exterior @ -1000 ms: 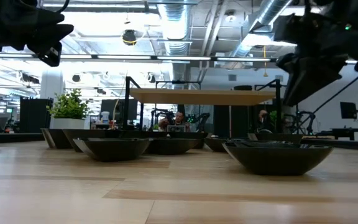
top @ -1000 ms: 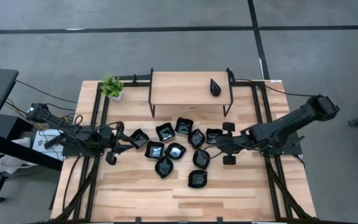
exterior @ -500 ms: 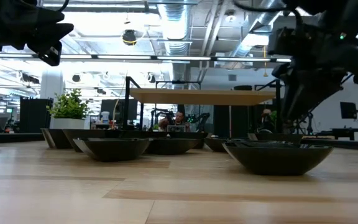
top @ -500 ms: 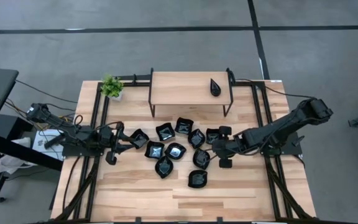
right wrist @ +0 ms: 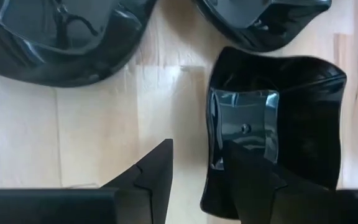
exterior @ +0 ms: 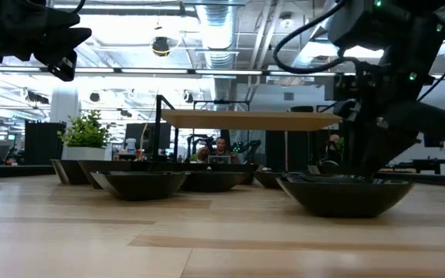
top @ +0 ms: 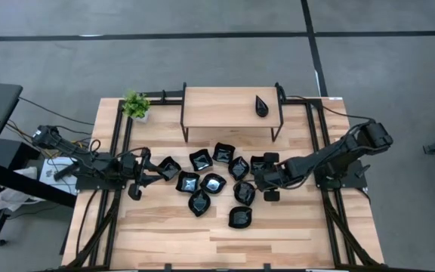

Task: Pick & Place Mini shaped plates
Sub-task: Put the black distorted square plate on the shelf

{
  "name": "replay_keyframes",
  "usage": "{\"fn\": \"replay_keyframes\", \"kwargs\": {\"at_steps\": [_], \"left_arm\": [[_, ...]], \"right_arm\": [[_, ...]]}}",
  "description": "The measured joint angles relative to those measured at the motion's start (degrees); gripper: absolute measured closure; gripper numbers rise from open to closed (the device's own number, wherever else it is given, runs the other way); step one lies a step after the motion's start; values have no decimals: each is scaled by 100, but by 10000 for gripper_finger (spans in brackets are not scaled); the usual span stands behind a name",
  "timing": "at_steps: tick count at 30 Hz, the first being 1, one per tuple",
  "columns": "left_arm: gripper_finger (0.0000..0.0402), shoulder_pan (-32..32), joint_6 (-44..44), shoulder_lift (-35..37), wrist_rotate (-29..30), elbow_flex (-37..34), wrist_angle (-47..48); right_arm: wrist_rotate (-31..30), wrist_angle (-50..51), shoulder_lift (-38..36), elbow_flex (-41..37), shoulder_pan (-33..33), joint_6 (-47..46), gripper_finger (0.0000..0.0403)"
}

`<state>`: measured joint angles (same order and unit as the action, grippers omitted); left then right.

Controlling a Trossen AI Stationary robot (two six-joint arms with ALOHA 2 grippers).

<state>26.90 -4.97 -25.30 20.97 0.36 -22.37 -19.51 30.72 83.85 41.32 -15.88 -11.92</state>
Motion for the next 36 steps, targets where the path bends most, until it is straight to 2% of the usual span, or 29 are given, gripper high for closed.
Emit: {"fn": "replay_keyframes", "kwargs": {"at_steps": [8,12,20,30,36], "left_arm": [[289,2,0,0,0,0,-39],[289,0,0,0,0,0,-50],[289,-1,2,0,0,0,-85],[289,2,0,0,0,0,-110],[289,0,1,0,0,0,-127]], "right_arm": [[-65,-72,-119,2,-2,-3,297],[-293,-77,-119,2,-2,-9,328],[-306,-80,-106,2,130,-10,397],[-347,-36,-148,28,131,-44,401],[-631,560,-148,394,60,-166,402]]}}
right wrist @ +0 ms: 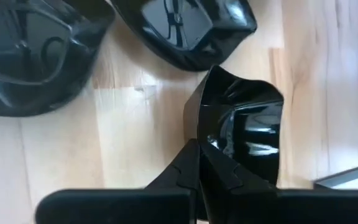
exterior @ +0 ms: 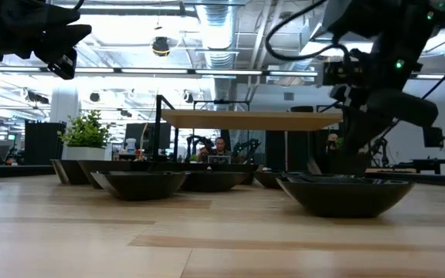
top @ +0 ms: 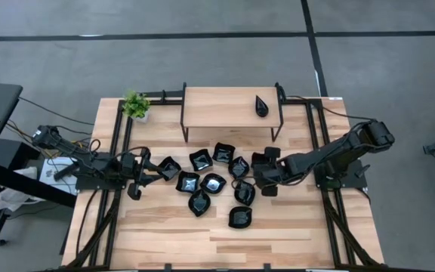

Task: Pick & Place Mini shaped plates
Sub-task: Put the black distorted square plate on the shelf

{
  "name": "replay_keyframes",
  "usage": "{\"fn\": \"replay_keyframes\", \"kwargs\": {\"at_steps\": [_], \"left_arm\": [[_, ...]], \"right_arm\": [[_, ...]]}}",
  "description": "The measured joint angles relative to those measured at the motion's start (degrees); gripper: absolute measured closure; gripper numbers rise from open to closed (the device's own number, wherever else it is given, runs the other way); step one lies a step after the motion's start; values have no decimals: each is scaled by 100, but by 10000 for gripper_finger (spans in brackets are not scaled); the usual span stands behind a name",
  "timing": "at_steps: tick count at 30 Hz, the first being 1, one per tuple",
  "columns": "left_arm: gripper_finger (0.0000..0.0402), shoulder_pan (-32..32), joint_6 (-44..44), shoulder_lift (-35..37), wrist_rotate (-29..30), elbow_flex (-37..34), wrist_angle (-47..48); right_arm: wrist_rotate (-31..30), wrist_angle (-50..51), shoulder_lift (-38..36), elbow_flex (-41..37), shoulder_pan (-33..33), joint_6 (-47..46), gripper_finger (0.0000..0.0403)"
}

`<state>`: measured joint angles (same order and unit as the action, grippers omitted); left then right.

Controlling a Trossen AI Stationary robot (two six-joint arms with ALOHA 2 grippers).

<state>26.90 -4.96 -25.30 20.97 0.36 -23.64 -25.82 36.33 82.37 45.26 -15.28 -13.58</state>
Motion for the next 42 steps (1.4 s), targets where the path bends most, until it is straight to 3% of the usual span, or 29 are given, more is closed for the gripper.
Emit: {"fn": "replay_keyframes", "kwargs": {"at_steps": [21,28,35,42], "left_arm": [[289,1,0,0,0,0,-3],[289,1,1,0,0,0,-4],[289,-1,0,1,0,0,-4],[289,1,-1,2,0,0,-35]], "right_arm": [[-115,607,0,556,-353,-41,403],[-414,1333,0,1480,-364,117,403],[-271,1547,51,2471,-99,758,403],[-238,1562,699,3530,401,1818,403]]}}
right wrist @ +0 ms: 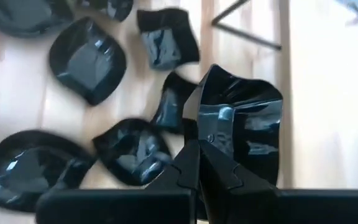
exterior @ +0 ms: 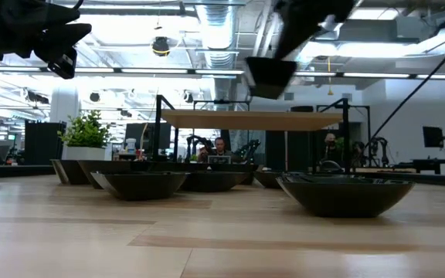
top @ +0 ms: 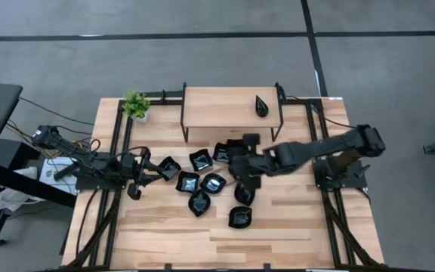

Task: Pick & Place Mini shaped plates
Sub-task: Put the black distorted square plate on the shelf

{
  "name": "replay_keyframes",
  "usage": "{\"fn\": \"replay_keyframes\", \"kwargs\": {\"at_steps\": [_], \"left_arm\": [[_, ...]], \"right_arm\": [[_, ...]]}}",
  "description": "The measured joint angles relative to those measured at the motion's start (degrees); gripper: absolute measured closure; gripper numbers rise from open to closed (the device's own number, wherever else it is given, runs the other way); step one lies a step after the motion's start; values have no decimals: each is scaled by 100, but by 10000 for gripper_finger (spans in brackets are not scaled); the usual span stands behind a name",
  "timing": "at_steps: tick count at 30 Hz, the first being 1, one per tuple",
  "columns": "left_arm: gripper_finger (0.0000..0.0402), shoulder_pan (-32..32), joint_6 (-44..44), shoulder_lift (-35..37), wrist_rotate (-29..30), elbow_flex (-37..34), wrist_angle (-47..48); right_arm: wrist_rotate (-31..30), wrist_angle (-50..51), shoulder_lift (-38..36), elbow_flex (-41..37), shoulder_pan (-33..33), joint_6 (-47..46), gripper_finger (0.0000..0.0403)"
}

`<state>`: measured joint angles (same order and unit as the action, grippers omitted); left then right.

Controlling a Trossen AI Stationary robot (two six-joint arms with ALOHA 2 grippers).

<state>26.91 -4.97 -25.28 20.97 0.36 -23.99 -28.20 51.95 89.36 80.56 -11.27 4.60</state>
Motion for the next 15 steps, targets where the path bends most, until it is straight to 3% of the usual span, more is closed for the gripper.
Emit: {"fn": "replay_keyframes", "kwargs": {"at_steps": [9,15], "left_arm": [[289,0,1,0,0,0,-14],[289,-2,-1,0,0,0,-50]], "right_arm": [[678,38,1290,2011,1044,1897,403],[873,224,2085,3382,1720,2392,403]]}}
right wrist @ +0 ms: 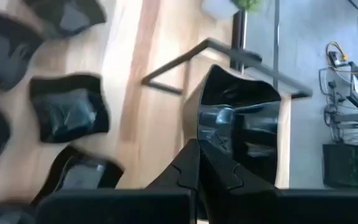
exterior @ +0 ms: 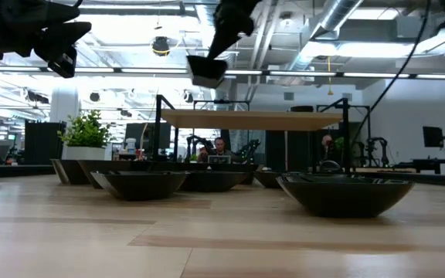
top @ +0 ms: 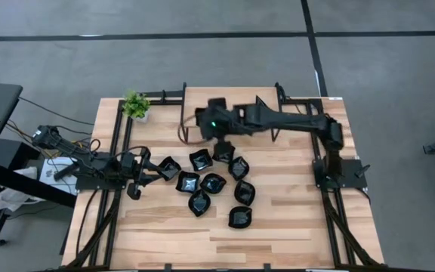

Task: Pick & Place Mini shaped plates
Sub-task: Put the black distorted square plate on the shelf

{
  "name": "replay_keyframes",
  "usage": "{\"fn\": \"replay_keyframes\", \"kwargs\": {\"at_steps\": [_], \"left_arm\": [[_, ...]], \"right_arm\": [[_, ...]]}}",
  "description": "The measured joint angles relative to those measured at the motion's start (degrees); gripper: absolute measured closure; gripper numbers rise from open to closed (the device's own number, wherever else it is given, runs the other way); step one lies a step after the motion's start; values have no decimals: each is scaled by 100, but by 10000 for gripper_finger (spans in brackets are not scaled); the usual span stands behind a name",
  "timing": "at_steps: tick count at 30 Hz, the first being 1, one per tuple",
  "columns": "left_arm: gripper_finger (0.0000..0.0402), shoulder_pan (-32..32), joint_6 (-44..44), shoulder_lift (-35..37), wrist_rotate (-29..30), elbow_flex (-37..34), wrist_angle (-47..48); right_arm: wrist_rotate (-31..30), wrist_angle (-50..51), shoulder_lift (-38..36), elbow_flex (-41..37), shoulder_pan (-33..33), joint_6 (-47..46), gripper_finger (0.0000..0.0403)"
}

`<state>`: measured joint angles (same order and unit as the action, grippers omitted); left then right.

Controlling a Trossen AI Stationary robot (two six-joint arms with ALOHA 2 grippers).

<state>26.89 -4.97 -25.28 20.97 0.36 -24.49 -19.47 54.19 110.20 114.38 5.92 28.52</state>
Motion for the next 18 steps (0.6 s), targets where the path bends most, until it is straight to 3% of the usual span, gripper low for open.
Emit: {"fn": "replay_keyframes", "kwargs": {"at_steps": [11,18], "left_arm": [[289,2,1,3,-2,-1,-18],[289,0,1,2,-1,0,-29]], "right_arm": [[300,701,1534,2015,657,480,403],[275,444,1751,2029,887,580,403]]}}
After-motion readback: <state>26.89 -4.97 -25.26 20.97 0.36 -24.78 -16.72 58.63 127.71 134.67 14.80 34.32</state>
